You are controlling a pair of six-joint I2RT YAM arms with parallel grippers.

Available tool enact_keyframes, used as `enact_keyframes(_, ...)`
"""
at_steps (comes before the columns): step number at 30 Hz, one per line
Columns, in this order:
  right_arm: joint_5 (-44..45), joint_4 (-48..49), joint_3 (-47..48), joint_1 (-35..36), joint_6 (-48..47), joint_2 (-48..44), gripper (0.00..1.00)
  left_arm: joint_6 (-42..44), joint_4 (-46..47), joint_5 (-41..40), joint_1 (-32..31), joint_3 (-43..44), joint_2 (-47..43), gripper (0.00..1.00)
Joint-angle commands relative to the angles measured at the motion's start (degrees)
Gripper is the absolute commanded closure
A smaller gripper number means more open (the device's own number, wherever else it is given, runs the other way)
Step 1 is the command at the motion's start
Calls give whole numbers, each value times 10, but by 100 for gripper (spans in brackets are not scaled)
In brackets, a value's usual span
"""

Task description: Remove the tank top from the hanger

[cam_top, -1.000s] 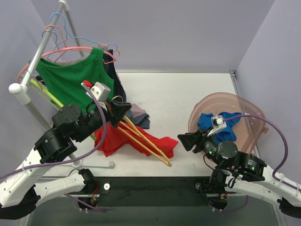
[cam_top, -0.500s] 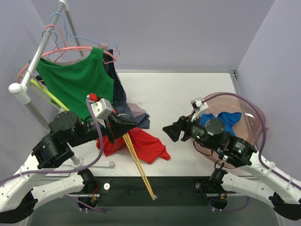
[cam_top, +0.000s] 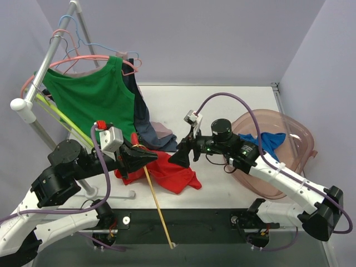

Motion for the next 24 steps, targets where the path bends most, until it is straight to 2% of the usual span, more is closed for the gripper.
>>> enact_keyframes(1, -108, 181, -13, -3, -18, 42, 19, -3, 21, 28, -1, 2, -7, 100)
enact_keyframes(4, -108, 280, -43, -2, -15, 84, 16, -1, 21, 39, -1, 3, -6, 100)
enact_keyframes(7, -109, 340, -53, -3, -12, 125, 15, -2, 22, 49, -2, 6, -7, 100)
enact_keyframes(17, -151, 357, -17, 19, -42, 239, 12, 6, 9, 53, -2, 17, -8, 100)
enact_keyframes(24, -90, 339, 19, 51, -79, 289, 13, 8, 4, 56, -2, 24, -11, 100)
